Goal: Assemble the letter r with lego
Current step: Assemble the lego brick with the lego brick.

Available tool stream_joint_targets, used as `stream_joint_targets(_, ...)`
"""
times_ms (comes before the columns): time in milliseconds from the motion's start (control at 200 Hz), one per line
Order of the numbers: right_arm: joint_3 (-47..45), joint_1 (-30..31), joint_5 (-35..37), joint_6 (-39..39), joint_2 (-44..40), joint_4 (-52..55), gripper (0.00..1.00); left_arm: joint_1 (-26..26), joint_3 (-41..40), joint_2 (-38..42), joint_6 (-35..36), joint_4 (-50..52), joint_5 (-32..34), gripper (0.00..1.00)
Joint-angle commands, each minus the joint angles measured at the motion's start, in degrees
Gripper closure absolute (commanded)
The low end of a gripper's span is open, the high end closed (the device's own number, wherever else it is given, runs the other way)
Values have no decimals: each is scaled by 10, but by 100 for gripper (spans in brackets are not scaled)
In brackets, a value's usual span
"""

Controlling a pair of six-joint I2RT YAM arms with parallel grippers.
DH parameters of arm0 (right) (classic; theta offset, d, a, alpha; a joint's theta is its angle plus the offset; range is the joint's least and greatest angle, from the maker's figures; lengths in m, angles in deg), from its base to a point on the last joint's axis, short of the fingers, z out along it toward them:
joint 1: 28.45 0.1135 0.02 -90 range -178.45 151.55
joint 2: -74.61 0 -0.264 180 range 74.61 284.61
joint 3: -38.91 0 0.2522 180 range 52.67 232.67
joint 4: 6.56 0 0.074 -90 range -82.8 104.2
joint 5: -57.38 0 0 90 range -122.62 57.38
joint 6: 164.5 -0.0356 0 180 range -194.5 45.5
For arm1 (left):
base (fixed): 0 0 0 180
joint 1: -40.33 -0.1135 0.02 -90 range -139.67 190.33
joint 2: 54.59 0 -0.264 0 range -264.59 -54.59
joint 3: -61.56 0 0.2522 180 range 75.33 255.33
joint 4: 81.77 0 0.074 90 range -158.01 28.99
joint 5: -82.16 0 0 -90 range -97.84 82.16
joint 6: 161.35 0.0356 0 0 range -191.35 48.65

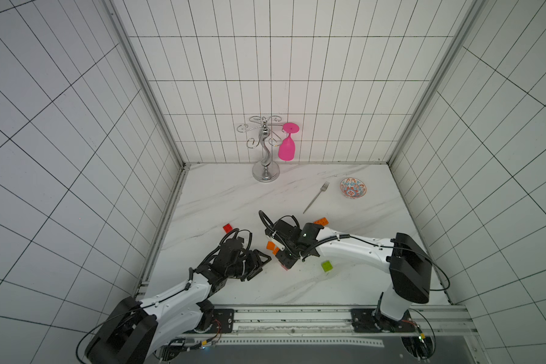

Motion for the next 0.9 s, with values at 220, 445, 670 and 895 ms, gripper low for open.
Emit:
stream_joint_targets(220,14,5,32,-27,31,32,100,3,-1,7,1,-5,2,38)
stream_joint_targets(445,34,2,18,-33,60,58,100,3,0,6,2,-5,1,38)
stream_joint_targets(670,24,0,22,-37,70,56,100,2,2,3,3,-5,1,38)
stream_joint_targets(895,-39,1,35,-47,53,5,100,2,3,1,5,-4,0,38)
